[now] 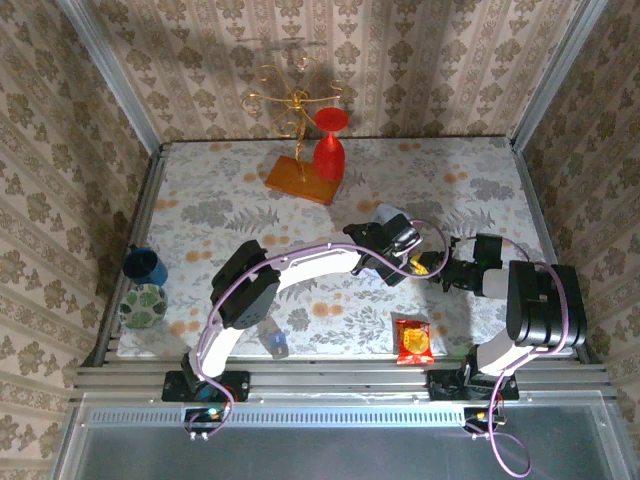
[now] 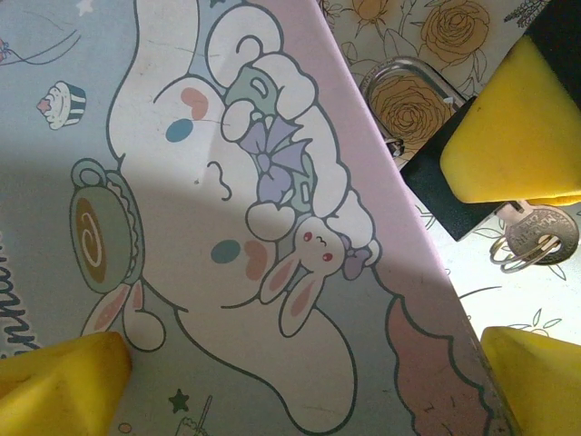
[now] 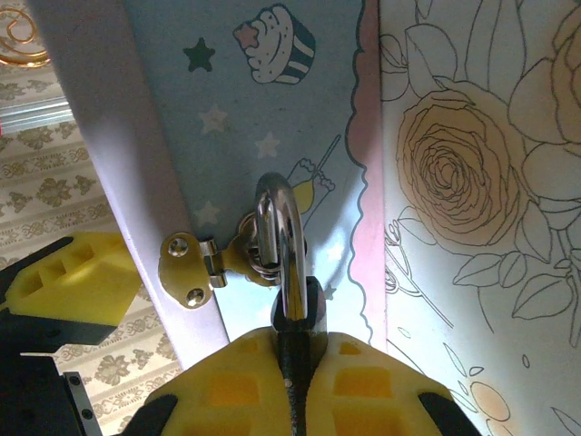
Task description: Unlock the padlock with the key
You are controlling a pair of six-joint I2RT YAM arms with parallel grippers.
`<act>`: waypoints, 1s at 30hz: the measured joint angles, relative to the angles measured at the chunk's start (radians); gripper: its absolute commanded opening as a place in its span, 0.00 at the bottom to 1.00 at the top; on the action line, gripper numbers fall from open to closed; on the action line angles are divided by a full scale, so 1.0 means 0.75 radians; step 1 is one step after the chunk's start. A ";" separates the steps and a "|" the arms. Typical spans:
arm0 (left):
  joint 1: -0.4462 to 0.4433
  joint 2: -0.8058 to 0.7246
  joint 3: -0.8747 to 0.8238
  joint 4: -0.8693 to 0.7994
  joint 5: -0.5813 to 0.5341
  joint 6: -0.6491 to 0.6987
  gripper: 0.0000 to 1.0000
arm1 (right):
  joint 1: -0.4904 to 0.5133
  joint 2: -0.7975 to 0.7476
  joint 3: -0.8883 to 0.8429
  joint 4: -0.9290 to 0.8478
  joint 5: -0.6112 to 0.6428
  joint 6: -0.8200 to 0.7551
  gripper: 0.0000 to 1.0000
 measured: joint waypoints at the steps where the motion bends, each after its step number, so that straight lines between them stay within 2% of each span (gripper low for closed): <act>1: 0.000 0.000 0.000 0.000 0.001 0.000 1.00 | 0.001 -0.003 -0.002 -0.001 0.004 -0.005 0.05; 6: 0.002 0.000 0.000 -0.001 0.007 -0.001 1.00 | 0.003 -0.014 -0.014 0.001 0.010 -0.022 0.12; 11: 0.007 -0.002 0.000 0.000 0.015 -0.010 1.00 | 0.008 -0.018 -0.016 0.001 0.016 -0.026 0.11; 14: 0.008 -0.003 -0.001 0.000 0.017 -0.018 1.00 | 0.014 -0.018 -0.016 0.001 0.019 -0.026 0.15; 19: 0.013 -0.003 -0.001 0.001 0.022 -0.030 1.00 | 0.017 -0.019 -0.017 0.001 0.020 -0.027 0.10; 24: 0.016 -0.003 0.000 0.001 0.025 -0.037 1.00 | 0.021 -0.037 -0.023 -0.001 0.024 -0.026 0.17; 26: 0.016 -0.003 0.000 0.001 0.025 -0.041 1.00 | 0.025 -0.050 -0.027 -0.008 0.028 -0.026 0.15; 28: 0.016 -0.003 0.000 0.001 0.025 -0.045 1.00 | 0.025 -0.060 -0.027 -0.017 0.030 -0.028 0.06; 30: 0.017 -0.003 0.000 0.002 0.025 -0.049 1.00 | 0.026 -0.067 -0.027 -0.027 0.030 -0.030 0.03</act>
